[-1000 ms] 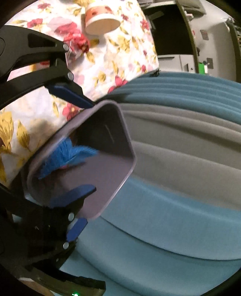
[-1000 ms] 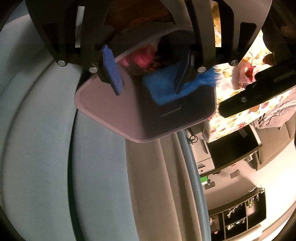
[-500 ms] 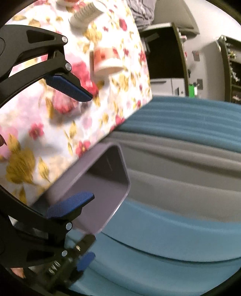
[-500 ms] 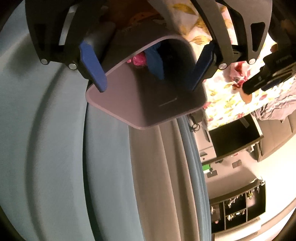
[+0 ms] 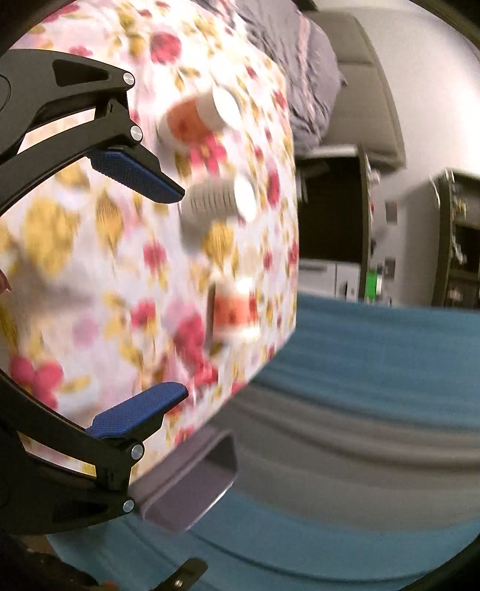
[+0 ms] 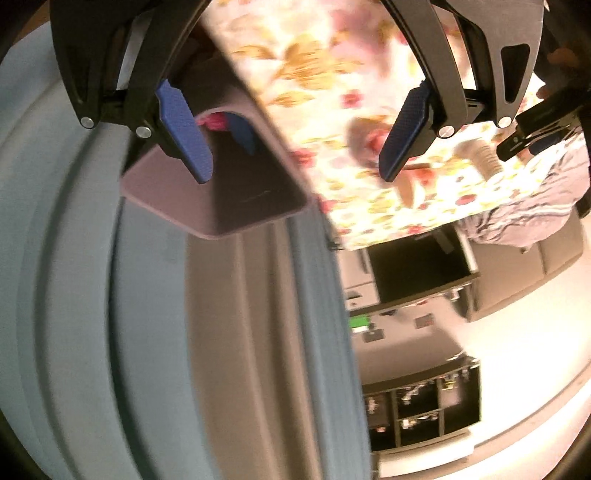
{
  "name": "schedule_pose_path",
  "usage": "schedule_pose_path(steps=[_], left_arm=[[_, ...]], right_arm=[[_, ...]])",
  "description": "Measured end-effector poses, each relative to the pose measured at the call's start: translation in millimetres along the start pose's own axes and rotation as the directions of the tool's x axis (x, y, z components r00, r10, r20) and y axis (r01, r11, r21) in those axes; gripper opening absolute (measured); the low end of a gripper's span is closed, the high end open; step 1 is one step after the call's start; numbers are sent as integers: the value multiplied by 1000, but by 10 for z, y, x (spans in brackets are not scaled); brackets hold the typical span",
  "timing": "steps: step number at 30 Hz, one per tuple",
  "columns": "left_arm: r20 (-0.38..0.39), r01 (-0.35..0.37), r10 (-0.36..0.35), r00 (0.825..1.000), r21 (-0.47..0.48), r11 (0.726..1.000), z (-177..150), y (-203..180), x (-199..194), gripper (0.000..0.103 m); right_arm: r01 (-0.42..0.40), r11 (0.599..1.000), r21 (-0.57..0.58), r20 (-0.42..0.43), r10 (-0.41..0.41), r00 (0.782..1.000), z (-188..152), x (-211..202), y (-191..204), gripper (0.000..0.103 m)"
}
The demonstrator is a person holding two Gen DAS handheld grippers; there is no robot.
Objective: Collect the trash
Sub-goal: 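Move both open tools back over the remaining paper cups, then grasp the orange paper cup with the left tool while the right tool grasps the white grid cup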
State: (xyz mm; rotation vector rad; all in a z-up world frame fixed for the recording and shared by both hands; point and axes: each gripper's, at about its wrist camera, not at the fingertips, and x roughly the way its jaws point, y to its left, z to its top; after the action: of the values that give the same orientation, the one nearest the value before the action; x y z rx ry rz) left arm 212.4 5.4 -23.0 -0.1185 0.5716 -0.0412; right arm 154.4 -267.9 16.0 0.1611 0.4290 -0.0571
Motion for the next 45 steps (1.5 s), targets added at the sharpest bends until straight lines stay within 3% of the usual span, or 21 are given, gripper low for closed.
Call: schedule_pose_path(steps=[8,16,33,39,42,45], left_arm=[[1,-132,132,991,-58,990,-114,829,-237,96],[-1,-218,219,976,-97,971,-113,1421,-235,96],[-75,-226,221,972,-75,971,67,1598,629,96],[-101,-212,202,974,-102,972,92,1684,777,78],[-129,-190,175,976,-122,974,91,1738,836,61],[-127,-189,173,977,-128,974,88,1767,828,59]], right_arm=[[-141,986,-87,-42,137,990,-155,58,828,88],[-223,965,-139,-99,211,973,-325,247,1484,88],[-250,947,-200,-162,219,962,-387,781,2048,88],[-263,937,-228,-174,227,958,-410,919,2241,88],[-276,931,-237,-183,236,954,-427,993,2342,88],[-288,924,-253,-191,244,951,-454,1051,2473,88]])
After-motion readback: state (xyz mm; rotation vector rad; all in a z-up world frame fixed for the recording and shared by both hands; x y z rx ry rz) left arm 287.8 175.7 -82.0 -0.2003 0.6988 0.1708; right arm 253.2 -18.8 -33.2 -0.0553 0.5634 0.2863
